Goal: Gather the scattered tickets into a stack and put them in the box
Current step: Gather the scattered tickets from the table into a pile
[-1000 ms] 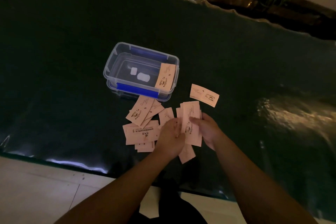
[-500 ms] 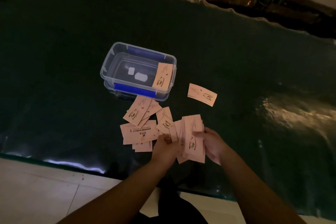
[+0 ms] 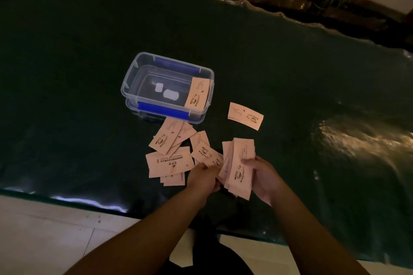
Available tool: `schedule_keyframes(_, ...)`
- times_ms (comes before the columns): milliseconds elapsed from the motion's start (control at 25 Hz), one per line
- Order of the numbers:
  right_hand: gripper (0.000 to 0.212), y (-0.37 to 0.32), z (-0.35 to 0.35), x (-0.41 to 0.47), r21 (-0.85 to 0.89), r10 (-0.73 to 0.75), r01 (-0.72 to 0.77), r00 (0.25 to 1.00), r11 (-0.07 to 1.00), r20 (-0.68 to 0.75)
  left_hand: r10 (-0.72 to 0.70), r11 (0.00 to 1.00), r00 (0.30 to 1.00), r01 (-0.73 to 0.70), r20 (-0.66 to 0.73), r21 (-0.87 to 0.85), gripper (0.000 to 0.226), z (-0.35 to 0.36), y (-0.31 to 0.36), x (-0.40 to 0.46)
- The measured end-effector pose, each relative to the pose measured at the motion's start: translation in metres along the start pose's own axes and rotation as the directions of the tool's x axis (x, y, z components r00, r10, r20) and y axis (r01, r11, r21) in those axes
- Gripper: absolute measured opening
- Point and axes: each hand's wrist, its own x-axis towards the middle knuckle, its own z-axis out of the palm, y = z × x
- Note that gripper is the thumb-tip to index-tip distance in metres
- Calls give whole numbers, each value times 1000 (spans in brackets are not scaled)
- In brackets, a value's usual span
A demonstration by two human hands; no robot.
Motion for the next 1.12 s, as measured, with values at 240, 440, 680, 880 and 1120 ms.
schedule_keyframes(240,44,-3,-5,-4,143,-36,40,999,989,-31,-47,947,996,67,-71,314,29,-24,16,0)
schedule_keyframes(440,47,9,-10,-5,169,-30,41,997,985,-67,534,23,797,-349,283,937,50,-24,45,8)
schedule_keyframes(680,39,20,-18,-8,184,-47,62,995,981,-85,289,-526,719,-432,632,732,67,4,61,29)
schedule_keyframes(880,40,15,-23,-13,226,-54,70,996,972,-77,410,-310,759,-405,506,860,51,2,47,30)
schedule_keyframes(1120,45,4,-7,-6,237,-20,25,1000,971,-23,509,502,861,-325,30,802,43,-24,35,22)
